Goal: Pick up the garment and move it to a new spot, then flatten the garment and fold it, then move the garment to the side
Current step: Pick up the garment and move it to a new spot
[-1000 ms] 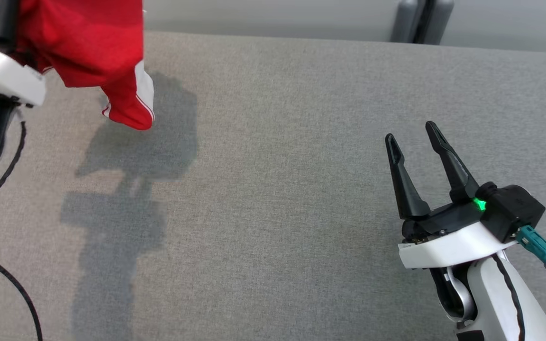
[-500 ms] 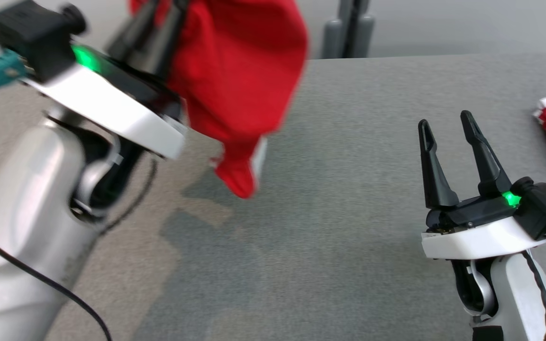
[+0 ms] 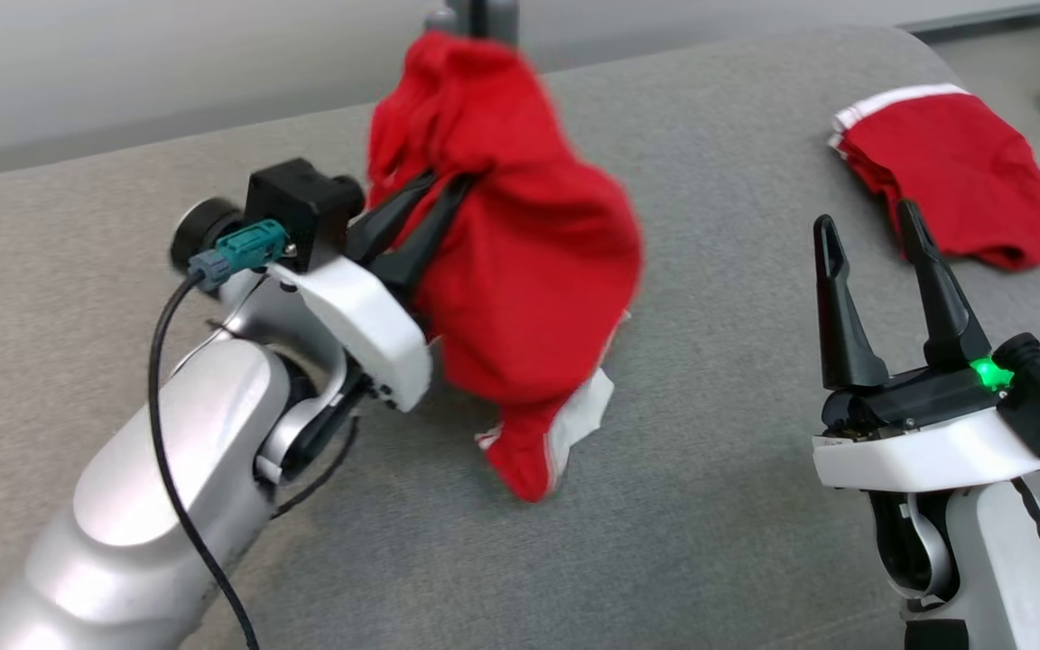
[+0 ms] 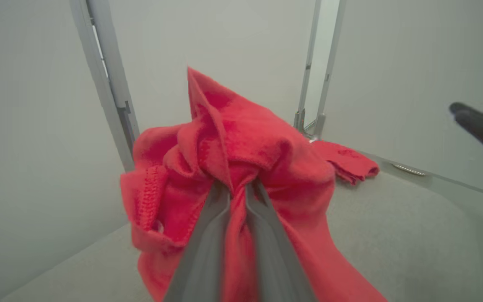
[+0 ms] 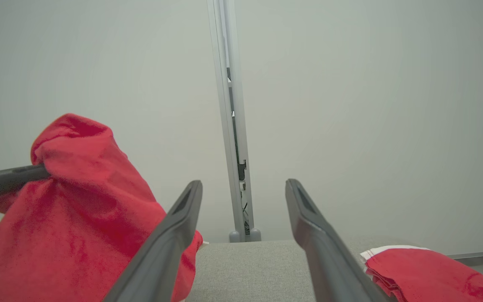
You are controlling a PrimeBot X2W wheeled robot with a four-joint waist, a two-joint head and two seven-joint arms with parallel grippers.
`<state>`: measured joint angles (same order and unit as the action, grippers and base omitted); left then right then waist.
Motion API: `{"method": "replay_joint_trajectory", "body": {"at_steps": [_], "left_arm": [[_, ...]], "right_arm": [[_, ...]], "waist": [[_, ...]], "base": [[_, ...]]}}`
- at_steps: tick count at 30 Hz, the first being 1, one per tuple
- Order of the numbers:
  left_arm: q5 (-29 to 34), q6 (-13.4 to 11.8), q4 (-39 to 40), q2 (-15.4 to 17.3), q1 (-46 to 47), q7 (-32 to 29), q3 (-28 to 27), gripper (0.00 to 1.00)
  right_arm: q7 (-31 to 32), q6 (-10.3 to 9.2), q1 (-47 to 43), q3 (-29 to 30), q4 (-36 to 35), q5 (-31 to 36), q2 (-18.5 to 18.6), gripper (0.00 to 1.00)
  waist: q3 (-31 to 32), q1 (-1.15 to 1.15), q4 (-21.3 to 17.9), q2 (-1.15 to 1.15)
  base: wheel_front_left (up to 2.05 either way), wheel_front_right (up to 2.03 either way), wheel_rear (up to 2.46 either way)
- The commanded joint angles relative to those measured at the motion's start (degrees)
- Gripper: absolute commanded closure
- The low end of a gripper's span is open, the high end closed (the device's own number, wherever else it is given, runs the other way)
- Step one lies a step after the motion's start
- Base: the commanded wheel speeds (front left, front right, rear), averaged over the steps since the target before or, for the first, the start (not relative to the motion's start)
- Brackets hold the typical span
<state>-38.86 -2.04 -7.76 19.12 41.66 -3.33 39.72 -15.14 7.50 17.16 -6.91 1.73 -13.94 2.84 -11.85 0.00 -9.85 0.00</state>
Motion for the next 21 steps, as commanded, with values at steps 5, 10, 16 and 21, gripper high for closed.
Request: {"method": "replay_joint_trajectory", "body": {"at_steps": [5, 10, 16, 21], "left_arm": [[0.51, -0.52, -12.76, 0.66, -1.47, 0.04, 0.63, 1.00], [1.58, -0.37, -22.01, 1.14, -0.78, 3.15, 0.51, 0.00], [-0.59, 0.73, -26.05, 0.18, 0.05, 9.37, -2.33, 0.00], [0.24, -0.47, -26.02, 1.38, -1.02, 14.92, -3.95, 0.00]], "right_arm": [[-0.08, -0.02, 0.41, -0.77, -0.25, -1.01, 0.18, 0.00], [-0.08, -0.02, 0.10, -1.74, 0.11, -1.18, 0.18, 0.00], [-0.08, -0.02, -0.63, -1.66, 0.72, -0.40, 0.18, 0.00], [-0.08, -0.02, -1.16, -1.57, 1.10, 0.48, 0.19, 0.00]], "waist": [[-1.86, 0.00, -3.09, 0.00], [-2.03, 0.00, -2.71, 0.00], [-0.76, 0.00, 0.36, 0.00], [0.80, 0.00, 3.68, 0.00]], "base": [[0.00, 0.00, 0.00], [0.00, 0.00, 0.00], [0.00, 0.00, 0.00], [0.00, 0.00, 0.00]]}}
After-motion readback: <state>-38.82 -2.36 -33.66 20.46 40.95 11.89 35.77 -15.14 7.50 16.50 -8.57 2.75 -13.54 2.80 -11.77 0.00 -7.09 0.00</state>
